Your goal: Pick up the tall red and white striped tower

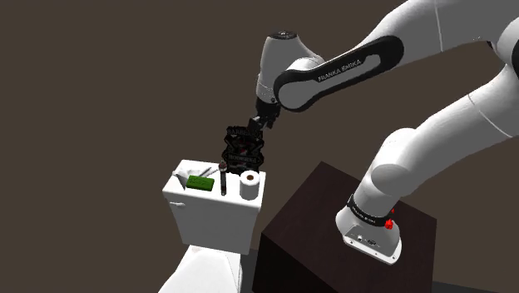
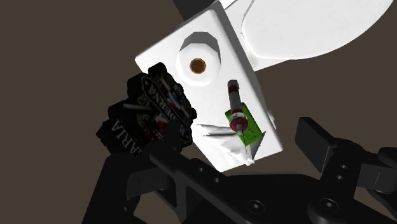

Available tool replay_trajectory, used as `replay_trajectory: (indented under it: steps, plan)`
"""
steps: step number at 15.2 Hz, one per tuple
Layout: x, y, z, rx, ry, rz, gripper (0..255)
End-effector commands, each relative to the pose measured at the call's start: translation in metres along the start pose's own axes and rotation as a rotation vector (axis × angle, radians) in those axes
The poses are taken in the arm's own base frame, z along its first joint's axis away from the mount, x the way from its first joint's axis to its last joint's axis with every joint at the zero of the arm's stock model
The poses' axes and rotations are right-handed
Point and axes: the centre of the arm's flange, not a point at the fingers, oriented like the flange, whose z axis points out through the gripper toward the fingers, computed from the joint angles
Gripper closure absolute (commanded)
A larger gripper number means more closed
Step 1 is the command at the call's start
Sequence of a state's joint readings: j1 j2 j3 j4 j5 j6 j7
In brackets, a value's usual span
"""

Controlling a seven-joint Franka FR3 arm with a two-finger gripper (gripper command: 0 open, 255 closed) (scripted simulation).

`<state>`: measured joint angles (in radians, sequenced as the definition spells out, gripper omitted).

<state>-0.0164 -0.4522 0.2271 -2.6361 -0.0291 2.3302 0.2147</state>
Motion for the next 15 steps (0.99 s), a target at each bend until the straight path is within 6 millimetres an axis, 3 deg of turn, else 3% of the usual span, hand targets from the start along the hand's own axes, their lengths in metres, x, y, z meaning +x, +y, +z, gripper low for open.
replay_trajectory:
  steps: [1,15]
  plan:
    - [0.009,-0.009,0.023,-0.011,0.014,0.008,0]
    - [0.076,-0.064,0.186,-0.102,0.093,0.058,0]
